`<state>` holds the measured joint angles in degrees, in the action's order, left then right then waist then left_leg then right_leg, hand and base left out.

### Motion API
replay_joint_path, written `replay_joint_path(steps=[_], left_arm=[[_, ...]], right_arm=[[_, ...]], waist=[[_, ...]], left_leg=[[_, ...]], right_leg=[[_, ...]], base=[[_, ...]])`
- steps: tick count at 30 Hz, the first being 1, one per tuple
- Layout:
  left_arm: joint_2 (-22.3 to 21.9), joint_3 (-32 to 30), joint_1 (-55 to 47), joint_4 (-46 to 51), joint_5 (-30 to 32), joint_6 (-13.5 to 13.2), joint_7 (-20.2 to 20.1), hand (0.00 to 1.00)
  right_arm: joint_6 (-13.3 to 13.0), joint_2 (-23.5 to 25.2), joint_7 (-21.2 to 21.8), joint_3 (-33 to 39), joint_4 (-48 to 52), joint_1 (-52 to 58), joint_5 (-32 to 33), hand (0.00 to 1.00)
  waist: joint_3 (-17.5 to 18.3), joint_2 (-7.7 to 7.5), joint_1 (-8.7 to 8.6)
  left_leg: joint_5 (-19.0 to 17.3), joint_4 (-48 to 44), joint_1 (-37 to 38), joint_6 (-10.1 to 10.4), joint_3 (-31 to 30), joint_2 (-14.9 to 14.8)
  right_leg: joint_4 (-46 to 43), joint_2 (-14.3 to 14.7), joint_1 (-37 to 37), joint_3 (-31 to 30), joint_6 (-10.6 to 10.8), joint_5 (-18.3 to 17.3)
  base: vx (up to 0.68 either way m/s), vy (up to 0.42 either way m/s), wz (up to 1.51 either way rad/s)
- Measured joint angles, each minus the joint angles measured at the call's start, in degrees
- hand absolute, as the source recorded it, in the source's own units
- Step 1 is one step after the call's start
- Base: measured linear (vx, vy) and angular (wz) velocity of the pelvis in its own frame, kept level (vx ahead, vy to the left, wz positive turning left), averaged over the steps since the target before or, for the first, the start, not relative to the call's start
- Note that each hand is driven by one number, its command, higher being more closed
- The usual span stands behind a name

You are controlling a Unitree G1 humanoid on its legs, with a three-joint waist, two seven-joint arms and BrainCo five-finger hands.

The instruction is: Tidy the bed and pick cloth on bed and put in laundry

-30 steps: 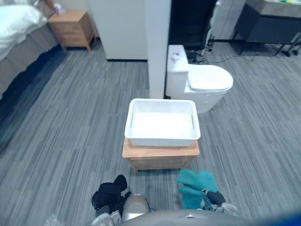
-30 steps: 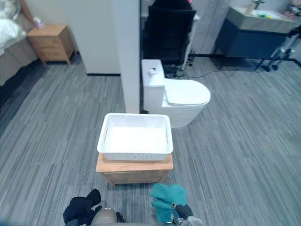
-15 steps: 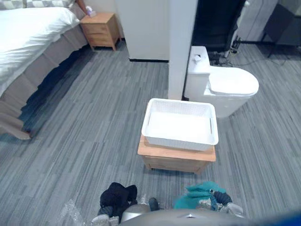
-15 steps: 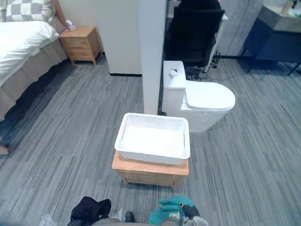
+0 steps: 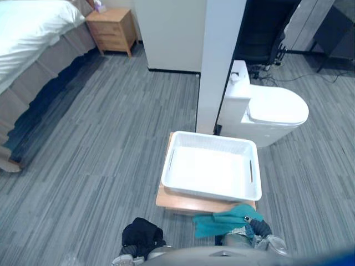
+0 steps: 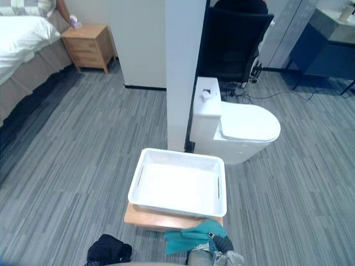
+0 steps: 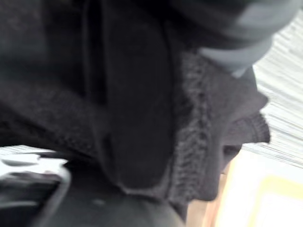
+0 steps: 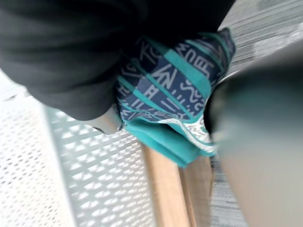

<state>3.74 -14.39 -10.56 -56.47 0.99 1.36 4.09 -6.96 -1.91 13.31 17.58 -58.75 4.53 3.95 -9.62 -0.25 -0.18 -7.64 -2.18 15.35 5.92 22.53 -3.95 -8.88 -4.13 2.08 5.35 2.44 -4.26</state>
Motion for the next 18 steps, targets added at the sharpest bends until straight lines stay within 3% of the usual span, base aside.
replay_joint_path(steps=[3,4,6,7,9,10,15,18], left_arm=[[0.5,-1.3,-0.2,1.7,-0.4,-0.3,0.1,1.00],[0.3,-2.3,0.1,2.2,-0.3,-0.6,0.0,1.00],[-0.8,-3.8,0.0,3.0,-0.4,-0.7,0.0,1.00],[-1.4,-4.4,-0.1,3.2,-0.3,-1.4,0.0,1.00],[-2.3,-4.4,-0.2,3.2,-0.2,-1.6,-0.4,1.00],[-3.0,-4.3,-0.1,3.0,0.3,-1.7,-1.5,1.00],[-0.8,-1.9,1.5,2.8,2.9,-1.6,-4.6,1.00],[-0.1,1.4,3.2,1.8,2.9,-1.7,-7.3,1.00]], right_arm=[[1.3,1.4,0.1,0.1,0.5,0.8,0.3,1.00],[2.0,1.5,0.1,-0.1,1.2,0.9,0.3,1.00],[2.9,1.5,0.0,-0.1,2.1,1.2,0.3,1.00],[3.3,1.2,-0.1,-0.5,2.7,1.9,0.3,1.00],[3.6,0.5,-0.2,0.3,3.2,2.0,0.3,1.00],[3.7,0.4,-0.1,1.3,3.5,2.0,0.3,1.00],[4.3,1.3,-1.1,4.2,2.7,2.3,4.0,1.00],[5.3,1.5,-4.0,5.6,1.4,3.2,11.2,1.00]], waist=[[0.4,-1.82,1.26],[-0.3,-2.28,1.24],[-0.7,-1.26,1.41],[-0.4,-0.49,1.75],[0.2,1.30,1.61],[0.2,1.92,1.46],[1.4,0.69,-0.58],[1.8,0.05,-0.76]], left_leg=[[-1.8,-12.1,-5.1,0.6,2.2,-1.5],[-3.3,-21.2,-8.2,0.3,2.4,-3.6],[-3.6,-34.7,-12.9,-0.3,2.3,-8.1],[-6.6,-35.8,-13.4,-1.4,2.6,-9.6],[-6.9,-27.7,-12.5,-2.2,3.3,-11.4],[-6.5,-22.9,-10.7,-1.4,3.9,-10.6],[-5.5,-10.8,-6.0,-1.6,5.4,-5.8],[-1.7,-3.9,-3.0,-1.7,5.3,-2.9]], right_leg=[[2.1,-1.0,1.3,0.2,-0.1,-0.4],[3.2,-0.9,2.8,0.2,-0.8,-1.5],[4.0,0.0,4.7,-0.5,-1.3,-2.2],[3.9,0.5,5.0,-1.7,-1.3,-2.5],[3.2,1.0,4.6,-3.3,-0.9,-2.6],[2.4,1.1,3.8,-4.7,-0.2,-2.7],[2.4,-0.8,2.4,-4.6,1.2,-2.7],[2.4,-2.2,2.7,-4.5,1.7,-2.4]], base=[[0.05,-0.012,-0.03],[-0.01,-0.067,-0.01],[-0.03,-0.069,-0.19],[-0.05,-0.088,-0.47],[-0.04,-0.071,-0.55],[0.02,0.078,-0.51],[0.04,0.114,-0.05],[0.02,0.049,0.09]])
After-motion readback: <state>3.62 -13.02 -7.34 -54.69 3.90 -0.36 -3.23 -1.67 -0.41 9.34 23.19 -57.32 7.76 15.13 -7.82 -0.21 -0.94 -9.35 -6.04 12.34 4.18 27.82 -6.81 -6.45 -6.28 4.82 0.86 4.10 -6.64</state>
